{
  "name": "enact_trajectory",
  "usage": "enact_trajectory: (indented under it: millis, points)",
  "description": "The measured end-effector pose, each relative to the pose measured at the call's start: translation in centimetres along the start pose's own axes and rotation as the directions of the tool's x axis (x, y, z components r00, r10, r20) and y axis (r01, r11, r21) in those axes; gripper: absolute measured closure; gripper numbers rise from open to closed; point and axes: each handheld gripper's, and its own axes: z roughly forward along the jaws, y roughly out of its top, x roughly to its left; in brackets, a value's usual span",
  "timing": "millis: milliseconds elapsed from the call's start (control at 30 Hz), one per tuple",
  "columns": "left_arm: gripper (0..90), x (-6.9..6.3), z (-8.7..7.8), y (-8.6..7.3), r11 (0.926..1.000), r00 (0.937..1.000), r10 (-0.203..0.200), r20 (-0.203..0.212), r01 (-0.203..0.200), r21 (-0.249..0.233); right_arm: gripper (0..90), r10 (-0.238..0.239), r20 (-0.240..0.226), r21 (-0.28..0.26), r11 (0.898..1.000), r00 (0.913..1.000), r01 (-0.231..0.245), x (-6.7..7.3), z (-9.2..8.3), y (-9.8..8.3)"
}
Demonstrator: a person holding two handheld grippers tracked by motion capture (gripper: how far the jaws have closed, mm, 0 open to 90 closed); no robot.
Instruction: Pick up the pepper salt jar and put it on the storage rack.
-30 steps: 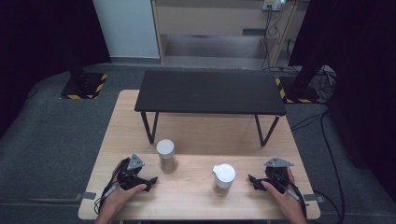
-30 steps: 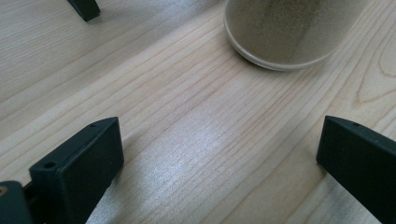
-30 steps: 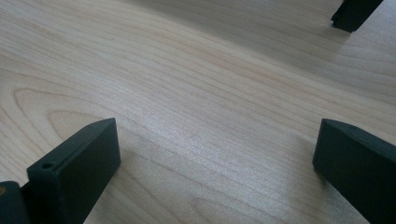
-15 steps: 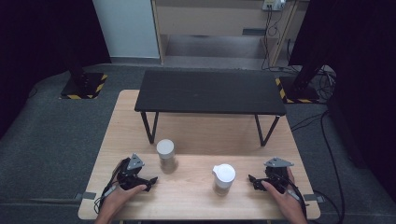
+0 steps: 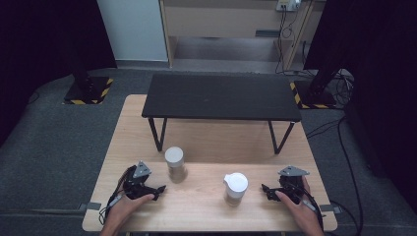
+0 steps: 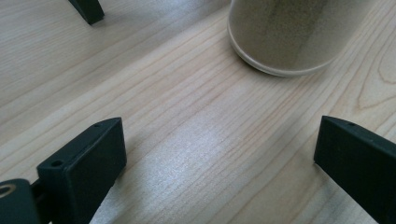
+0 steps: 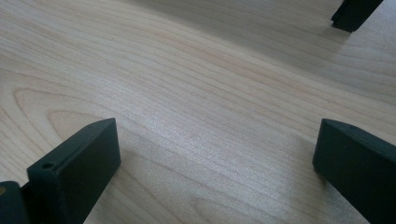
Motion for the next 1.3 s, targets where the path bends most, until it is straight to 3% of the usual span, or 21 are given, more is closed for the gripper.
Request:
enact_trajectory:
  millis: [300,633,1300]
  points:
    - [1.1,-0.6,0.1,0.6,0.9992,0.9992,0.040,0.004,-0.040,0.002,1.6,0.000,0.000,0.000,1.000,1.0000,0.000,0.0,0.0,0.0]
    - [1.2,-1.1,0.0,1.0,0.9984,0.9984,0.057,0.006,-0.056,-0.011,1.6,0.001,0.000,0.000,1.000,1.0000,-0.001,0.0,0.0,0.0]
    - [1.4,-1.6,0.2,1.3,0.9956,0.9986,0.040,0.033,-0.037,-0.086,1.7,0.002,0.000,0.000,1.000,1.0000,-0.002,0.0,-0.1,0.0]
